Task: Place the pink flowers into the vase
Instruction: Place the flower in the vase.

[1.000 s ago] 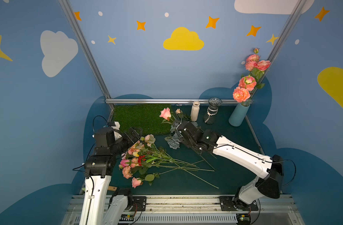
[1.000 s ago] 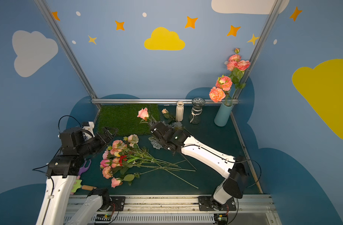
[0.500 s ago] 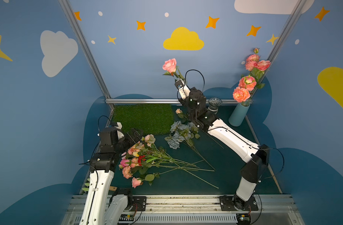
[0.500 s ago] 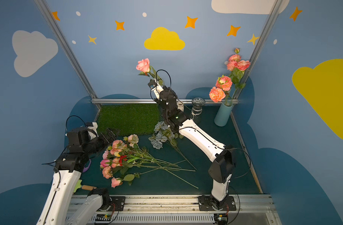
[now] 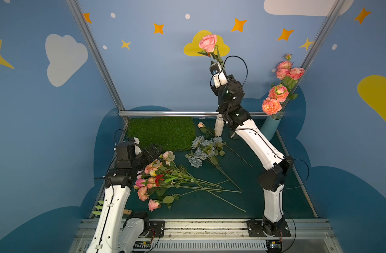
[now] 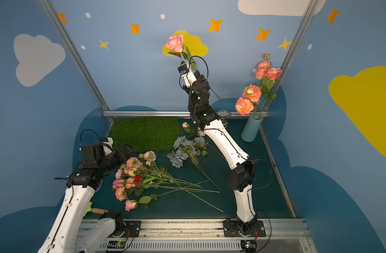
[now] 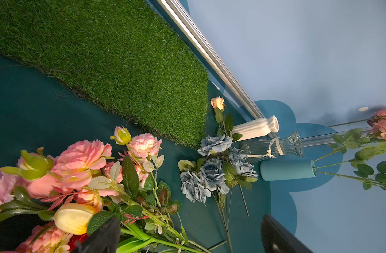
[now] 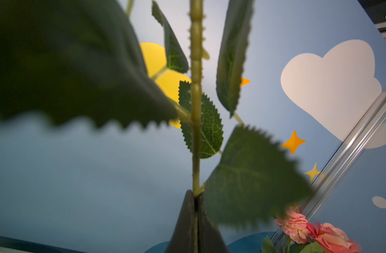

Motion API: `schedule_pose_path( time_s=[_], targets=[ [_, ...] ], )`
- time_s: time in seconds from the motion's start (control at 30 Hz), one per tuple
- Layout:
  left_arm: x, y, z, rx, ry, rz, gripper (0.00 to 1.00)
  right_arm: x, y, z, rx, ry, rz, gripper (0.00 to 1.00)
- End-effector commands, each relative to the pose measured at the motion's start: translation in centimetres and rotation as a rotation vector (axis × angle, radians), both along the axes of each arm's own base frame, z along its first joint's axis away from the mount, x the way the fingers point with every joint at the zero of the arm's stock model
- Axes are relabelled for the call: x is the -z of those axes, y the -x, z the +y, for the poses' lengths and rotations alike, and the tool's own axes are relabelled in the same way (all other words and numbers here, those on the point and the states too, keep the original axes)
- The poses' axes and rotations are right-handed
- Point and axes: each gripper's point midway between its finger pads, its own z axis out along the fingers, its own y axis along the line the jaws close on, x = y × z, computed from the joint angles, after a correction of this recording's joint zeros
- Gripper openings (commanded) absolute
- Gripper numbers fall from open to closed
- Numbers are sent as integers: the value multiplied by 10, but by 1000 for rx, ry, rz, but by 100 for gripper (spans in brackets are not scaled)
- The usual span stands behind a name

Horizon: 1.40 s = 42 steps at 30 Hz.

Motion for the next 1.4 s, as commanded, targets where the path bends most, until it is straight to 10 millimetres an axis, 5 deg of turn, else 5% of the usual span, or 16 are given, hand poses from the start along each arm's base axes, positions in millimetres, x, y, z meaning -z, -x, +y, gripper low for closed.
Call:
schedule_pose_path(
  time_s=[0.0,0.53,0.9,1.0,1.13,1.37],
  targets=[
    [-1,-3,2,1,-14,-16,100,12,-8,-17,25,-66,65,0],
    [3,-4,4,-8,-19,0,100,91,-39,-45,84,-162,259,0],
    [5,-3,5,-2,-26,5,100,177,-56,-90,250,-243,363,0],
    [5,-2,5,-1,-31,5,100,193,-56,-100,274,-263,395,21],
    [3,-1,4,2,-33,0,100,198,-48,-105,303,-253,428,34],
    [-19,-1,1,7,-12,-42,100,207,11,-111,342,-291,655,55]
  ],
)
